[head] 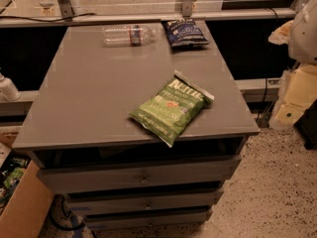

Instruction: Move green jalapeno chip bag near water bottle

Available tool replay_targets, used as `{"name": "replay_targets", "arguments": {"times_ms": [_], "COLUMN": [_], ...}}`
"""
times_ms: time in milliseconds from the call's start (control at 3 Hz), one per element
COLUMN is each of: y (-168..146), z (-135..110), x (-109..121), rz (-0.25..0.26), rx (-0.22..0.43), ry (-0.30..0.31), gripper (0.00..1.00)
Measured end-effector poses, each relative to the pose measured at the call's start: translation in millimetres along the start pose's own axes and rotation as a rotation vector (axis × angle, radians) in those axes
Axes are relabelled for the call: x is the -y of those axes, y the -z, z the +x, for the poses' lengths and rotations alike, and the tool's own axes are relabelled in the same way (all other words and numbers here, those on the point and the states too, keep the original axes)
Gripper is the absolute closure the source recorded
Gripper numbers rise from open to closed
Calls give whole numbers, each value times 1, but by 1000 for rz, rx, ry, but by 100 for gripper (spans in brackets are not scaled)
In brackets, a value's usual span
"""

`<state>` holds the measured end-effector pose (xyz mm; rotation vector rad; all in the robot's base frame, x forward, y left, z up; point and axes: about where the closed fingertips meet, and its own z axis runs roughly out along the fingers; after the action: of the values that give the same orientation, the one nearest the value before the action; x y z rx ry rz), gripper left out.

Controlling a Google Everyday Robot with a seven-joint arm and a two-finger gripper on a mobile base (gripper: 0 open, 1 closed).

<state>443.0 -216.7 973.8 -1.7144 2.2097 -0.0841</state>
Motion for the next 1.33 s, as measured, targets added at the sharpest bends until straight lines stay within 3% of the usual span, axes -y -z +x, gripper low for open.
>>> {"name": "replay_targets", "arguments": {"times_ms": [333,667,1333], "y": [-36,-77,-125], "z": [-7,-28,-81], "x": [2,7,24], "rz": [-35,-57,-91], "rx": [90,182,319], "ry": [-1,17,19], "gripper": [0,0,0]}}
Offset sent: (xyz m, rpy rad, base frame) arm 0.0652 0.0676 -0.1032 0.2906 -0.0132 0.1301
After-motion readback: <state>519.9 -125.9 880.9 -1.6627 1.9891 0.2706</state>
